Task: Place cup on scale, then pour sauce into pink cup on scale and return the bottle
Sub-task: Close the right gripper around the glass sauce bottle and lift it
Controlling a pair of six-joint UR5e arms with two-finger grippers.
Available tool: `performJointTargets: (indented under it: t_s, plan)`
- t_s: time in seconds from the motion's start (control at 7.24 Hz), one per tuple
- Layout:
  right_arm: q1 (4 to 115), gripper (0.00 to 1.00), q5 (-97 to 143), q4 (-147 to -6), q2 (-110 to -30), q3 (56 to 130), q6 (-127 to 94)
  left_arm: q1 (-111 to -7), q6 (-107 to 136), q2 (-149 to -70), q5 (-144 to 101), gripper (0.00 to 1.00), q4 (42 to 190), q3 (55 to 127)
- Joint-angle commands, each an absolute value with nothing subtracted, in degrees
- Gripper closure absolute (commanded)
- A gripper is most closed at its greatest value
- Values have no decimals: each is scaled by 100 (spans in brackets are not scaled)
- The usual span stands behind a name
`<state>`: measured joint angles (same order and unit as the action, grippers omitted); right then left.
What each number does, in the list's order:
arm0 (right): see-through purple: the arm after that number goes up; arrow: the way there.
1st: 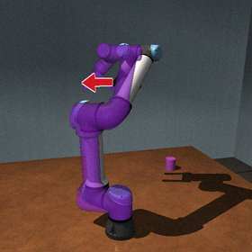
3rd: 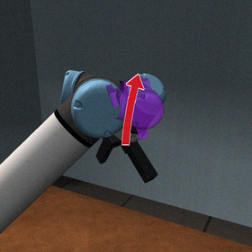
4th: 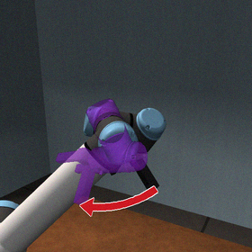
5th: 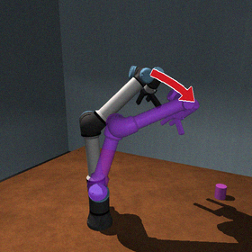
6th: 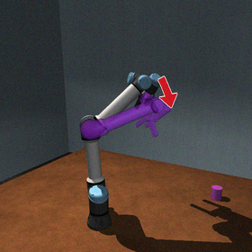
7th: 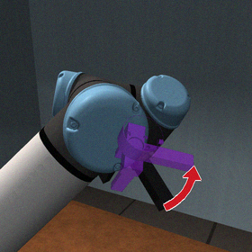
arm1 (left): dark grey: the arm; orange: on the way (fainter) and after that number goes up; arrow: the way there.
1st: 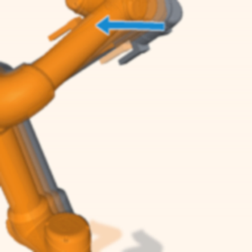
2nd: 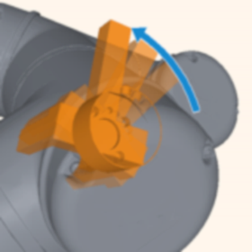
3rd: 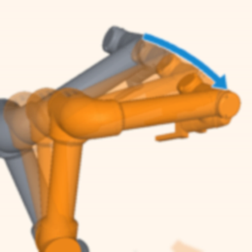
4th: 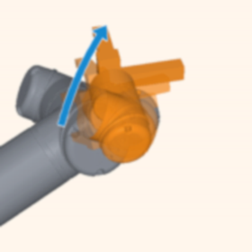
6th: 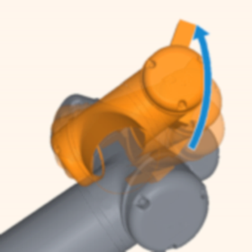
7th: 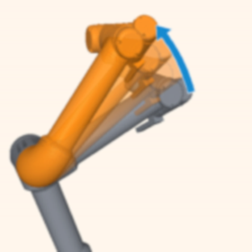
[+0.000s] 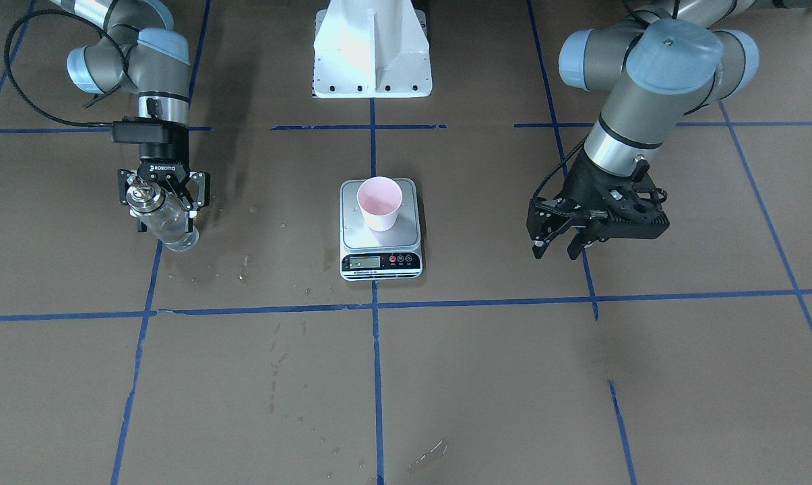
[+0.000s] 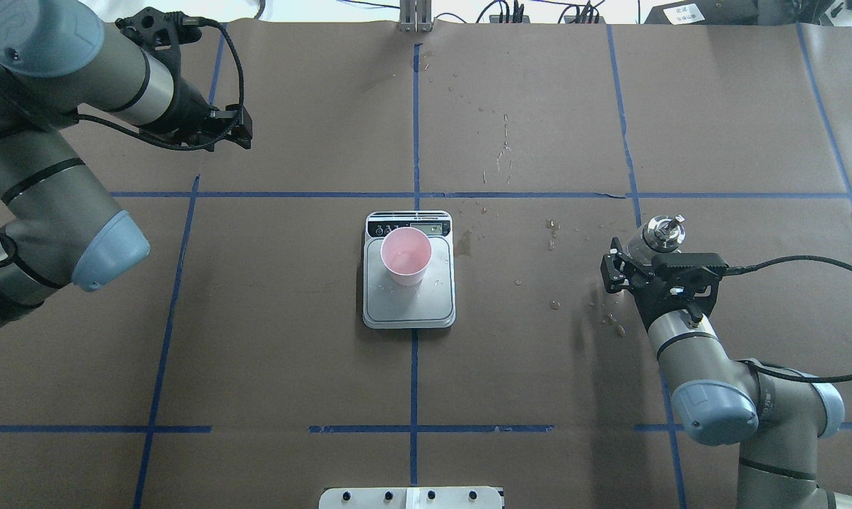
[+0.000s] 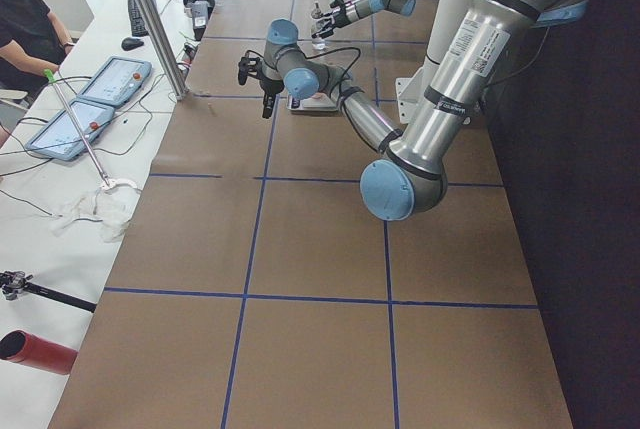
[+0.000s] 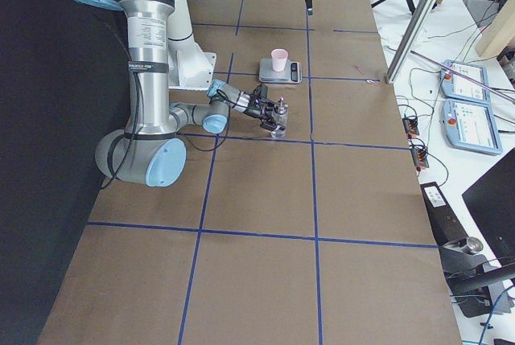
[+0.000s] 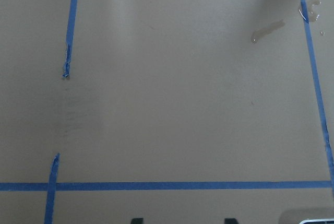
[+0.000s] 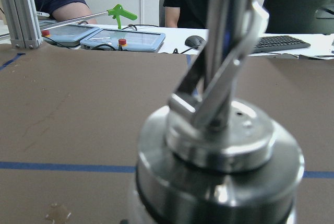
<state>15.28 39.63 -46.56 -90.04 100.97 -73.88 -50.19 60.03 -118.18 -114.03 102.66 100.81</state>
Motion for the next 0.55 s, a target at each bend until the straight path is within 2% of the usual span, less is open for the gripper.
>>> performJointTargets:
  t_s: [0.0, 0.28, 0.41]
  plan:
    - [1564, 100, 3955, -3764, -8965, 9966, -6804, -5019, 6029, -11830, -11408, 39, 10266, 10090]
    - [1775, 100, 3964, -3884, -8842, 10307, -5957, -5019, 6038, -11847, -11399, 39, 10257, 10107]
    - [1784, 100, 3973, -4503, -8850, 10492, -5846, -5027, 6038, -11839, -11399, 39, 10257, 10116]
